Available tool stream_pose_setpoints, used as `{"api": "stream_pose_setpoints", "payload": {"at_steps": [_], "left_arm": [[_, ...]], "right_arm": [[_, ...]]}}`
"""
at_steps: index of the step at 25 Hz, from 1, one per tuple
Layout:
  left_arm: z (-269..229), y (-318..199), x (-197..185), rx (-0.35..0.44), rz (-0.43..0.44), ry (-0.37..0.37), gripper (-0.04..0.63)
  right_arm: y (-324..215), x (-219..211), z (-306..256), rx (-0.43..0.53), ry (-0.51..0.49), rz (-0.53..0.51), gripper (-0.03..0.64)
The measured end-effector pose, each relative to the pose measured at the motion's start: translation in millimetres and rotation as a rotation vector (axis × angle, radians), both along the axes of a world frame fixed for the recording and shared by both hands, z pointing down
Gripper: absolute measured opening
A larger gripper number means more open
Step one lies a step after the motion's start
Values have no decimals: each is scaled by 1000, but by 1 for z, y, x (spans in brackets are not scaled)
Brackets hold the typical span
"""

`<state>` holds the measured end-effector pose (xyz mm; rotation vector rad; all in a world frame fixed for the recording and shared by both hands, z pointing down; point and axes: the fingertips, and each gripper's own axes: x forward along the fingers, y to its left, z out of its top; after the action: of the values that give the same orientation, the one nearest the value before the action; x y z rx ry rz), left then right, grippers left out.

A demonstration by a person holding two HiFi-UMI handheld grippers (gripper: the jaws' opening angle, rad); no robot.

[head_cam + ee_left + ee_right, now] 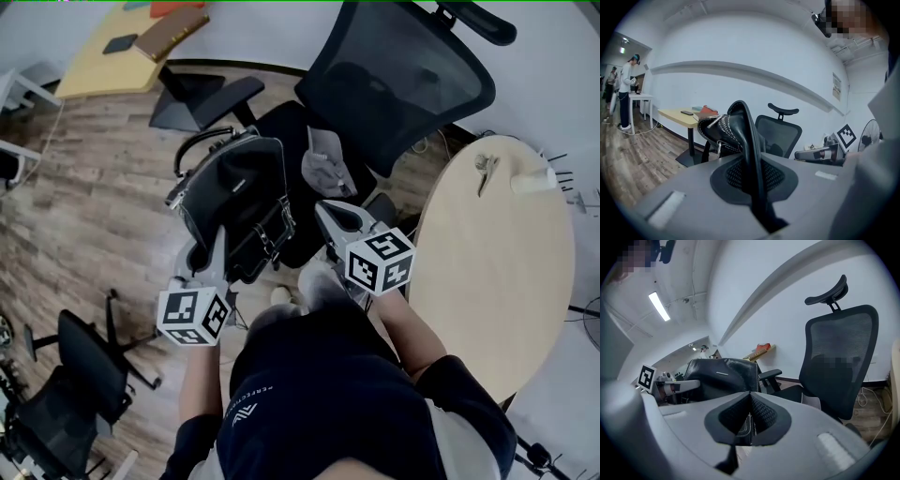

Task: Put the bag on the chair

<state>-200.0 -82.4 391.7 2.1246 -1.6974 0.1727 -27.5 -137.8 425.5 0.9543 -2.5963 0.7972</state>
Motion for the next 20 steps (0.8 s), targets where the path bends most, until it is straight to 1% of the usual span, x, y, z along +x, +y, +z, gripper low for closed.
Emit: {"api": "stream_pose_setpoints", "payload": {"at_steps": [9,14,20], "left_arm": [[19,-64,9,-9,-5,-24,37],[32,-97,13,-5,9,-41,37],[50,-135,17,-3,21,-44,37]], "right_arm": [[-40,12,35,-84,17,-13,3],[-51,16,55,-118,23,-14,3],[-61,23,78,-170,25,1,3]]}}
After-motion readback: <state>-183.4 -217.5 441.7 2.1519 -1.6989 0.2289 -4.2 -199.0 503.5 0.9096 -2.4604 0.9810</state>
